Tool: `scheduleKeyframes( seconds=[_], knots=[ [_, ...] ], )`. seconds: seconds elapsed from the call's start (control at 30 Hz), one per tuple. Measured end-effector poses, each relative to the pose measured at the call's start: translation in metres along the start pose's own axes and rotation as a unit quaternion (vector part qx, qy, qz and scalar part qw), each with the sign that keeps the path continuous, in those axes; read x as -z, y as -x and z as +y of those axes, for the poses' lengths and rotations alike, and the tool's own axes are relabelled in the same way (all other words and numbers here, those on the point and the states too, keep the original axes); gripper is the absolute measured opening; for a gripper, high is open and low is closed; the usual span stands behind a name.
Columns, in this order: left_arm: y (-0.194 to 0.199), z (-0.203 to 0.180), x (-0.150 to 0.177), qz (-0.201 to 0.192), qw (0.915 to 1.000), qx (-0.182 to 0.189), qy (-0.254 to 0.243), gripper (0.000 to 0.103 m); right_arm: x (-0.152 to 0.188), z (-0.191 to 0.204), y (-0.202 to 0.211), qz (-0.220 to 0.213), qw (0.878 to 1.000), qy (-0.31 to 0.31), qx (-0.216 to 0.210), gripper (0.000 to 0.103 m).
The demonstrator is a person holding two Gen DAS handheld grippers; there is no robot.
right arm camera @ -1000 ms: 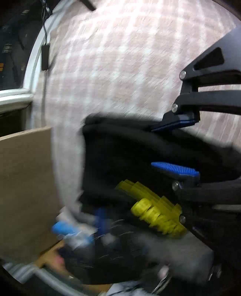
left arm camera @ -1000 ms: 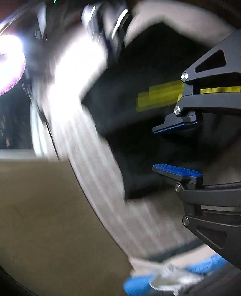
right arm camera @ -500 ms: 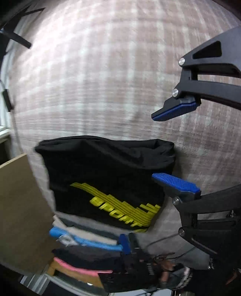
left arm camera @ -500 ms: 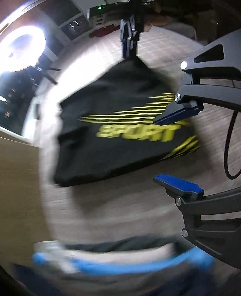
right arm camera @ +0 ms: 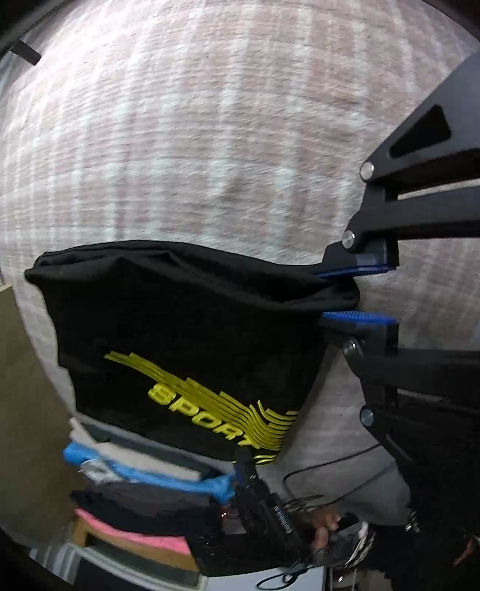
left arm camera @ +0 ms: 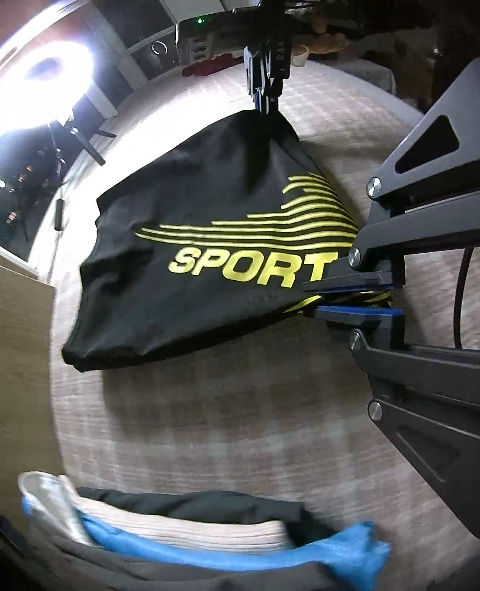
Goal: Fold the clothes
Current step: 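Grasp the edge of the folded pants bundle with both grippers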
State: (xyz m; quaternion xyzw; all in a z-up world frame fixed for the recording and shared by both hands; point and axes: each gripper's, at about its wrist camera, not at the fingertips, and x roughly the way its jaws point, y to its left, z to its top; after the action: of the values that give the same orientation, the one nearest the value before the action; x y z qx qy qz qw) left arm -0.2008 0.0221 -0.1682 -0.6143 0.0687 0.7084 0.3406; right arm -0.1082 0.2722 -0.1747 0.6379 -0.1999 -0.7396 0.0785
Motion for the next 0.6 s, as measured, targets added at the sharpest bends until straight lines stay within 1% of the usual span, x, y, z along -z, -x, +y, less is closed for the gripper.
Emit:
scheduleKeyframes(
  seconds=[0.03, 0.07, 0.1, 0.13, 0.17, 0.2, 0.23, 0.27, 0.3, 0.33, 0.4, 0.43, 0.5, 0.57, 0.6],
  knots=[
    [-0.002, 0.001, 0.002, 0.005, 0.9999, -0.009, -0.003, 0.014, 0.000, 0.004, 0.002, 0.003, 1.000, 0.010, 0.017, 0.026],
    [0.001, 0.004, 0.002, 0.006, 0.9998, -0.019, 0.001, 0.021, -0.001, 0.007, 0.004, 0.004, 0.999, 0.019, 0.034, 0.037],
    [0.004, 0.008, 0.002, 0.006, 0.9995, -0.030, 0.005, 0.037, -0.004, 0.009, 0.011, -0.005, 0.999, 0.022, 0.047, 0.041],
    [0.010, 0.011, 0.000, -0.003, 0.9992, -0.037, 0.011, 0.042, -0.007, 0.012, 0.019, -0.017, 0.998, 0.026, 0.058, 0.042],
    [0.021, 0.014, -0.006, -0.022, 0.9988, -0.040, 0.018, 0.042, -0.014, 0.014, 0.032, -0.046, 0.997, 0.031, 0.058, 0.045],
    [0.028, 0.016, -0.013, -0.038, 0.9982, -0.041, 0.021, 0.046, -0.020, 0.014, 0.041, -0.068, 0.996, 0.031, 0.056, 0.056],
    [0.033, 0.018, -0.024, -0.054, 0.9973, -0.045, 0.023, 0.054, -0.028, 0.015, 0.047, -0.091, 0.994, 0.032, 0.055, 0.063],
    [0.036, 0.019, -0.039, -0.073, 0.9956, -0.054, 0.023, 0.057, -0.044, 0.020, 0.047, -0.116, 0.991, 0.034, 0.058, 0.071],
    [0.036, 0.020, -0.052, -0.086, 0.9941, -0.062, 0.024, 0.058, -0.061, 0.024, 0.045, -0.139, 0.988, 0.037, 0.061, 0.072],
    [0.032, 0.021, -0.068, -0.096, 0.9930, -0.064, 0.023, 0.058, -0.078, 0.027, 0.038, -0.150, 0.986, 0.042, 0.064, 0.072],
    [0.015, 0.022, -0.099, -0.096, 0.9930, -0.067, 0.016, 0.058, -0.112, 0.033, 0.024, -0.168, 0.982, 0.051, 0.071, 0.072],
    [0.006, 0.022, -0.113, -0.093, 0.9930, -0.071, 0.009, 0.058, -0.124, 0.032, 0.014, -0.162, 0.982, 0.053, 0.075, 0.072],
    [-0.008, 0.022, -0.120, -0.082, 0.9933, -0.081, 0.002, 0.058, -0.145, 0.025, -0.001, -0.143, 0.984, 0.058, 0.086, 0.072],
    [-0.017, 0.027, -0.132, -0.069, 0.9939, -0.085, -0.003, 0.058, -0.153, 0.015, -0.009, -0.129, 0.986, 0.056, 0.089, 0.072],
    [-0.020, 0.028, -0.134, -0.069, 0.9944, -0.081, -0.002, 0.058, -0.156, 0.010, -0.013, -0.122, 0.987, 0.056, 0.091, 0.072]
  ],
)
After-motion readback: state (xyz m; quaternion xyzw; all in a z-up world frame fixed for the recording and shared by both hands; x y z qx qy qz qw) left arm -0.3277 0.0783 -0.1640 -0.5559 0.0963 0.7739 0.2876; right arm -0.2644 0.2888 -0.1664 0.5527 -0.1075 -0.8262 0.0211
